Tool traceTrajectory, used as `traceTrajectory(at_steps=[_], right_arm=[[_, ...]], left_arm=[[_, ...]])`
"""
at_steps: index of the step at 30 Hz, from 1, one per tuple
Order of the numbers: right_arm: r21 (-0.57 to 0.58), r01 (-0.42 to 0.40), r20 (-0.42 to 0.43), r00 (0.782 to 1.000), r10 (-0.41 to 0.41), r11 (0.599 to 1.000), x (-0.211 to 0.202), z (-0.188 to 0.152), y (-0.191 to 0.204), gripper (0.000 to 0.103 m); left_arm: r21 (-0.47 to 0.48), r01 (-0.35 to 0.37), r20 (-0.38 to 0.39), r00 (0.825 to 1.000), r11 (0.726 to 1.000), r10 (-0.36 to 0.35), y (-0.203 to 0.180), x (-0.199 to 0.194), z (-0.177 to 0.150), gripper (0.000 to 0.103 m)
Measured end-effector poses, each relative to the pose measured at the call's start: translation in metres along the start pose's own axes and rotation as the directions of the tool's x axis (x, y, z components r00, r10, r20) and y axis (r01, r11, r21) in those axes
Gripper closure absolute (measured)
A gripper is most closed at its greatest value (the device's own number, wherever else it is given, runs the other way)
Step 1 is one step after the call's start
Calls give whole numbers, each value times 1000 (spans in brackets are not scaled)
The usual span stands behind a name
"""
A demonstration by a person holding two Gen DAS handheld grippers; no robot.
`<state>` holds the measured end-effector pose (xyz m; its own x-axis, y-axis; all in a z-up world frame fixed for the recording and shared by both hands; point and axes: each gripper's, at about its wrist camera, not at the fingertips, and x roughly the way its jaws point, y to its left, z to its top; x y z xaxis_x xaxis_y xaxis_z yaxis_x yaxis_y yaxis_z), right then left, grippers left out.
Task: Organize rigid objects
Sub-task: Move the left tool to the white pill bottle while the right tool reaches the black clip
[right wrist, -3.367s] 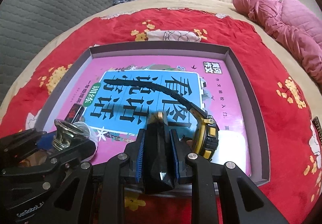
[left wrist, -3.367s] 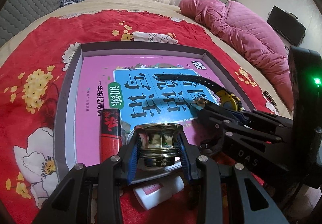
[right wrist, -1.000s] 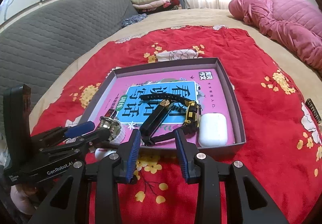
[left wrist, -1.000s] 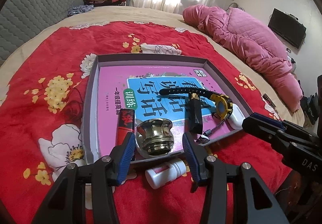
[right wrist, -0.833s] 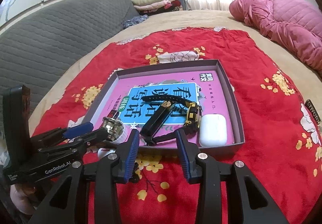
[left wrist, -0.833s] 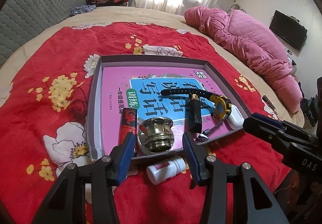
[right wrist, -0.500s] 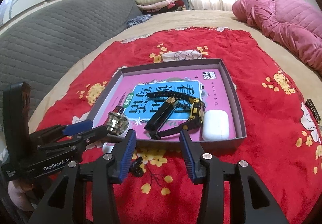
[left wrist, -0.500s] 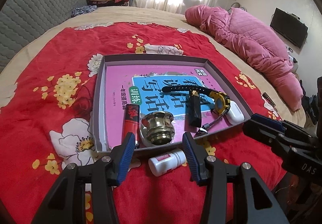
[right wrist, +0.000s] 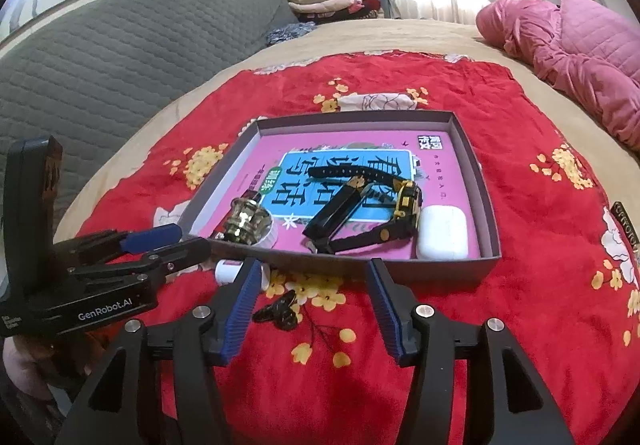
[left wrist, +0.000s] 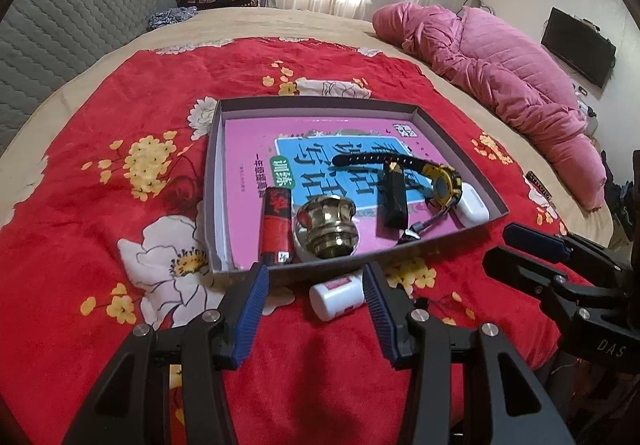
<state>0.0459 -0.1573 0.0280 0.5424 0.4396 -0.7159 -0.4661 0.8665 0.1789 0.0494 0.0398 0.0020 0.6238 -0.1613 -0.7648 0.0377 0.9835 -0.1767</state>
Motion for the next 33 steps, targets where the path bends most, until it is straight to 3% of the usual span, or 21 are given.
traceTrajectory(at_steps=[19,33], right_arm=[[-50,-29,-82,996,25,998,19,-20,17,44],[-81,-40,-136,990,28,996,60,-39,33,44]], left_arm=[[-15,26,-82,996,1000,-27,2,8,-19,54],[-56,67,-104,992,996,-73,5,22,-18,54]])
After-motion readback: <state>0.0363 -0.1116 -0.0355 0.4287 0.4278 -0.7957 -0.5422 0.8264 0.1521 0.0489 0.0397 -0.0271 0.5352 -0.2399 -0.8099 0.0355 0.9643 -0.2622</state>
